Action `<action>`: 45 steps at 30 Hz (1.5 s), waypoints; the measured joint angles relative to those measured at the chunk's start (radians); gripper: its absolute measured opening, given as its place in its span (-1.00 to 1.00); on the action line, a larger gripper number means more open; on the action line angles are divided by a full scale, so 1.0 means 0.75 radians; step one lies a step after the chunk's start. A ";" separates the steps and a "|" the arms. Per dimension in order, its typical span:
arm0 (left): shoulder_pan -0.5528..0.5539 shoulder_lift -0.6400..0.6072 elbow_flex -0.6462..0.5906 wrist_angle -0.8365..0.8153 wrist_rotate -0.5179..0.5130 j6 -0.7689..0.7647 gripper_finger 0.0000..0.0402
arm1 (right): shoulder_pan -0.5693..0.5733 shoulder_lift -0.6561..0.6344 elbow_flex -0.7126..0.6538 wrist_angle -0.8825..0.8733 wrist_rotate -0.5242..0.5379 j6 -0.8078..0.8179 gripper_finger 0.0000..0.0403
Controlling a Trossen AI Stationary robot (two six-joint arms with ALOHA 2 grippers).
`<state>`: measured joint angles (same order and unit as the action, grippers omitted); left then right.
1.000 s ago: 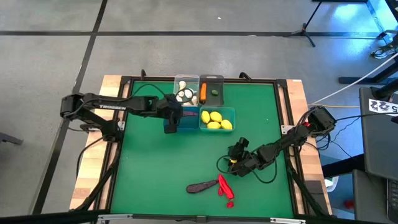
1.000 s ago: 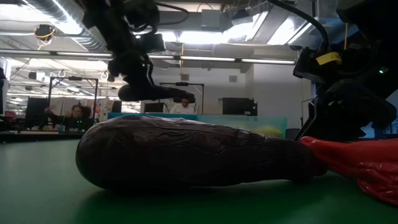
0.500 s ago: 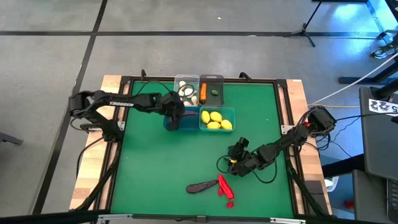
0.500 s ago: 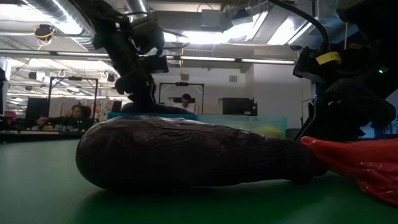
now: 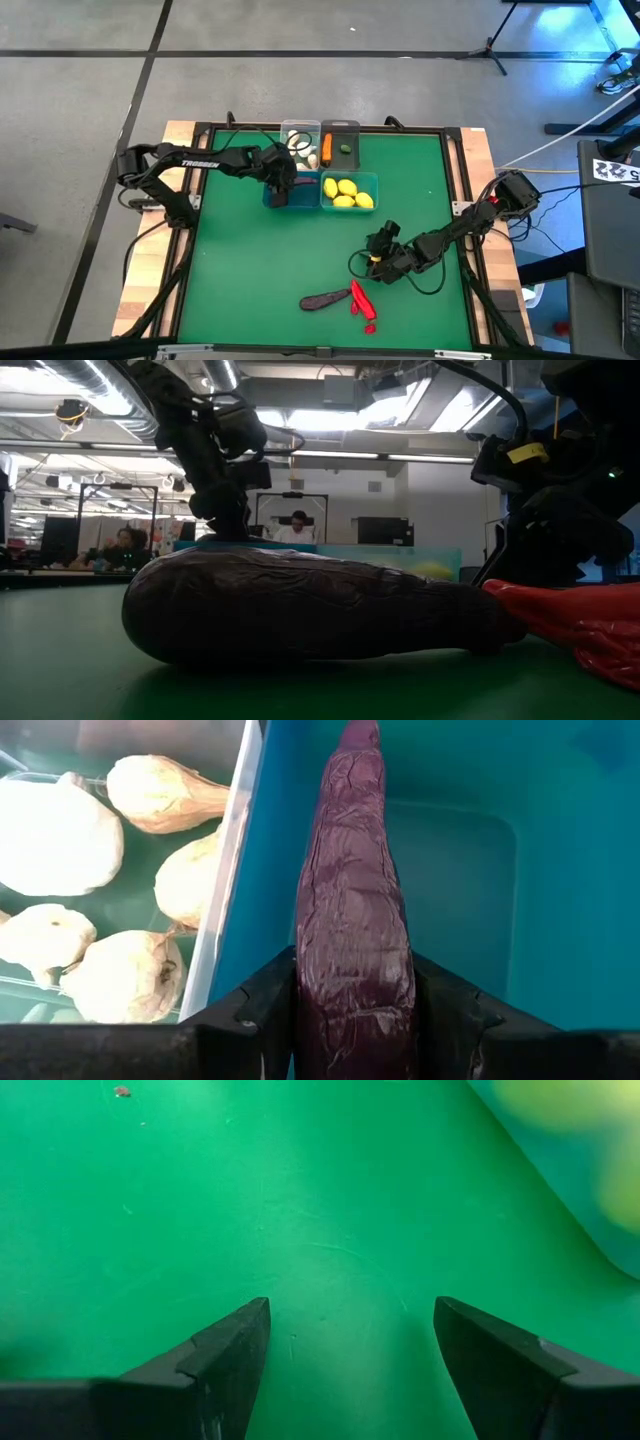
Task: Sort produce into baskets
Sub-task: Put the violet eggplant into the blue bin
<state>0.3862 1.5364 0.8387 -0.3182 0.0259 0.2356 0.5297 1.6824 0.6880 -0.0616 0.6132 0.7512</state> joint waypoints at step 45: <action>-0.004 0.000 0.000 0.017 -0.048 0.115 -0.24 | 0.000 0.000 0.000 -0.001 -0.005 -0.001 0.39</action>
<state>0.3830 1.5364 0.8387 -0.3054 -0.0100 0.3215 0.5297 1.6823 0.6880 -0.0620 0.6098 0.7502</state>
